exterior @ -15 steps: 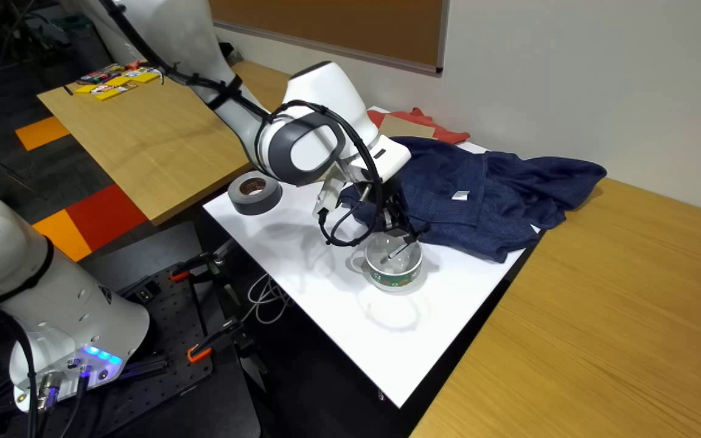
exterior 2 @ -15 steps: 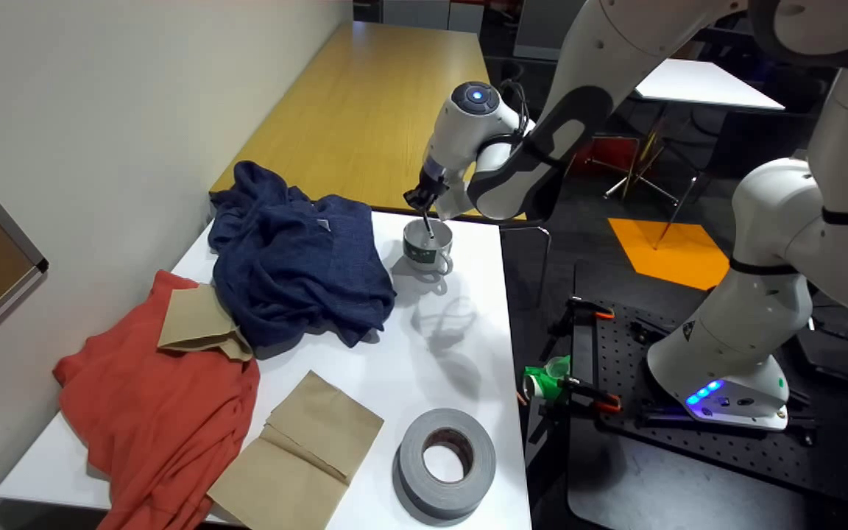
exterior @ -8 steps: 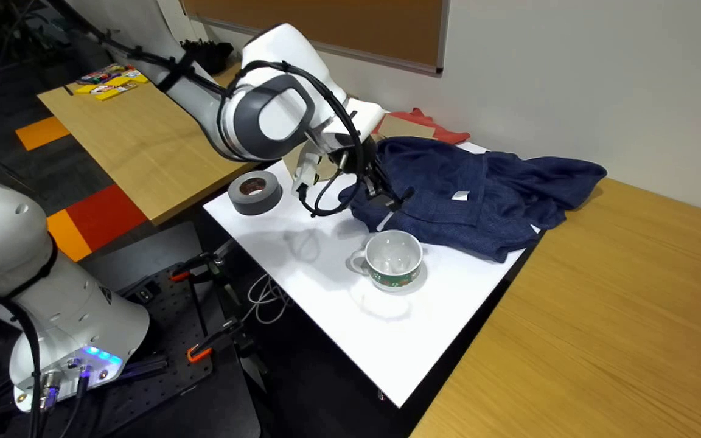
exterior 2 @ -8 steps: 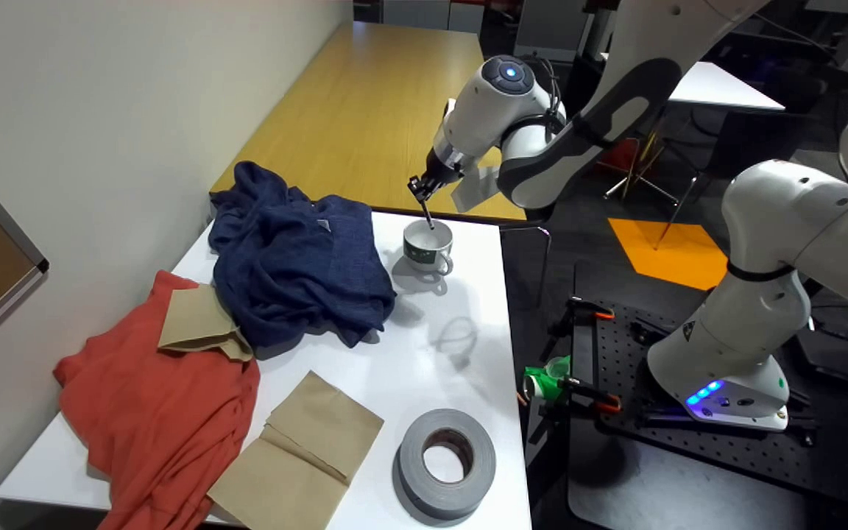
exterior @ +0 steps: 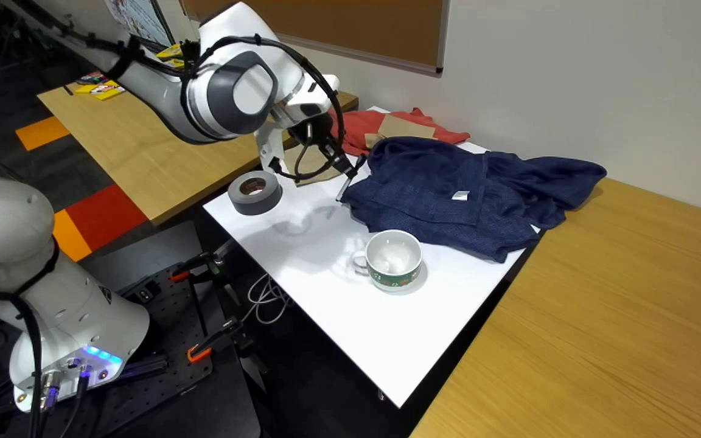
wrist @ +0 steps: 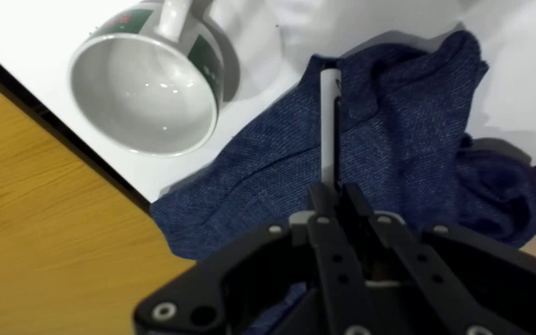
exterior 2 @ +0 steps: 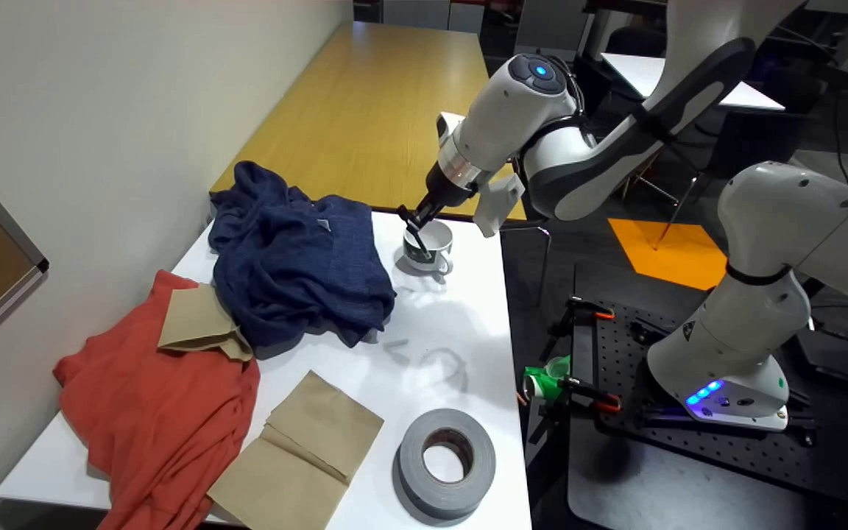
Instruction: Put the marker in the cup and put it back on the table
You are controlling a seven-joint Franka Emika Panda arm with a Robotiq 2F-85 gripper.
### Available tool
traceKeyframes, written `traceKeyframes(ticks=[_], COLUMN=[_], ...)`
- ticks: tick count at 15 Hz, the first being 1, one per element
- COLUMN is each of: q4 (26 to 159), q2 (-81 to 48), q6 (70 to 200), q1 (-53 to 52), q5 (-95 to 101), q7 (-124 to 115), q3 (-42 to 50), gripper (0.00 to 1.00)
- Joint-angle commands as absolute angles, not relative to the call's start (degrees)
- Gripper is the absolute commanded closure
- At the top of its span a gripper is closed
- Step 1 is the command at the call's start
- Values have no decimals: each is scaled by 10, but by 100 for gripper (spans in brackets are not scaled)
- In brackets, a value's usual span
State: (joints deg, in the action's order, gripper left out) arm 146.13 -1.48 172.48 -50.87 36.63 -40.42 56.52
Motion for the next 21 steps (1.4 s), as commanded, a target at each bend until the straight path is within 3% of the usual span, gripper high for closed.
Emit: traceKeyframes(ticks=[1,10,11,16,21], q4=[1495,1514,1514,1497,1462], q2=[50,16,-4,-75,-142], q6=[1666,1572,1575,1587,1592], q1=[-531,-570,-453,-249,-138], q5=[363,254,206,104,139], q7=[-348,-251,-216,-131,-156], q3=[539,524,404,199,103], gripper=[97,97,97,97,97])
